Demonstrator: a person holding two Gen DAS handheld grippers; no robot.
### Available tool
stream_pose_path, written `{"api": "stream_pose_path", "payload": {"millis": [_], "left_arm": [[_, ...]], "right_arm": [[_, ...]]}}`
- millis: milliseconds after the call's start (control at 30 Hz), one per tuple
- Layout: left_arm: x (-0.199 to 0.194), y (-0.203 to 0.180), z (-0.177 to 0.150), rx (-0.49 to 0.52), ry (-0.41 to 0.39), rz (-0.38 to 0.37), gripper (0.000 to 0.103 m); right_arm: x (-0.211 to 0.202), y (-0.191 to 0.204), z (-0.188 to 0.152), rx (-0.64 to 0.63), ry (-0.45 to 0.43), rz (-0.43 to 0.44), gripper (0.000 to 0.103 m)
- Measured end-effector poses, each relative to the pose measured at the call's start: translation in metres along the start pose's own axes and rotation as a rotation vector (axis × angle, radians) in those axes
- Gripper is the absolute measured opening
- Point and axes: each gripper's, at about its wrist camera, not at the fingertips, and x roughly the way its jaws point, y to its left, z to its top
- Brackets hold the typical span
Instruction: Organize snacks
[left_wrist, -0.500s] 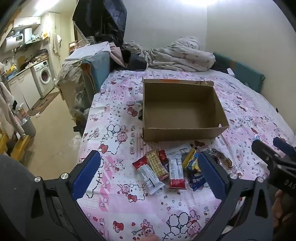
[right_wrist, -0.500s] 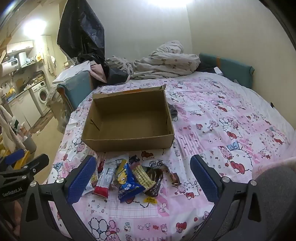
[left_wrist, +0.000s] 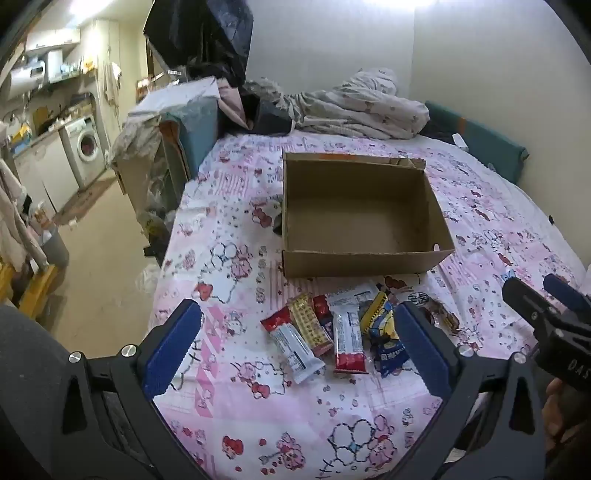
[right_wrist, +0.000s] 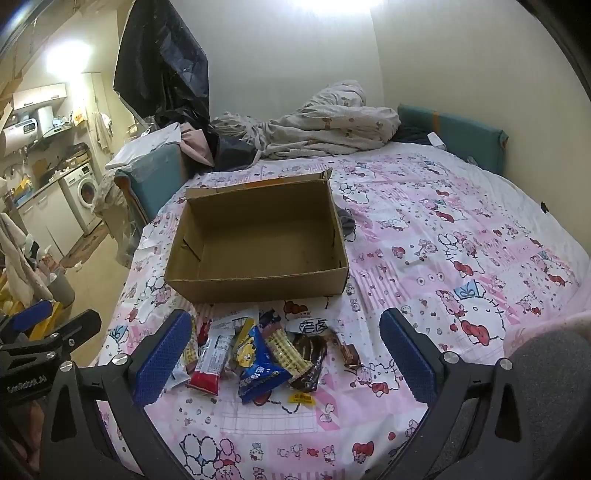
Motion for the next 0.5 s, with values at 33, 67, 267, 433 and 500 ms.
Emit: {"api": "stream_pose_path", "payload": {"millis": [33, 67, 267, 433, 500], "left_arm": [[-0.0001, 0.0003, 0.0004, -0.006, 0.000, -0.001, 0.103], [-0.0003, 0.0007, 0.0018, -0.006, 0.000, 0.001, 0.103], [0.0007, 0.0004, 0.0001, -0.005, 0.012, 0.004, 0.103], [-0.0011, 0.0016, -0.0002, -0.003, 0.005, 0.010, 0.103], [-0.0010, 0.0030, 0.0000, -0.010, 0.007, 0.008, 0.103]], "right_arm": [[-0.0001, 0.0000, 0.0001, 0.001, -0.001, -0.001, 0.103], [-0.0002, -0.0008, 0.0002, 0.002, -0.002, 0.000, 0.103], [-0.0013, -0.0018, 0.0017, 0.011, -0.003, 0.001, 0.103], [-0.0028, -0.0084, 0.0017, 0.025, -0.005, 0.007, 0.103], [-0.0029, -0.0086, 0.0019, 0.026, -0.005, 0.008, 0.103]]}}
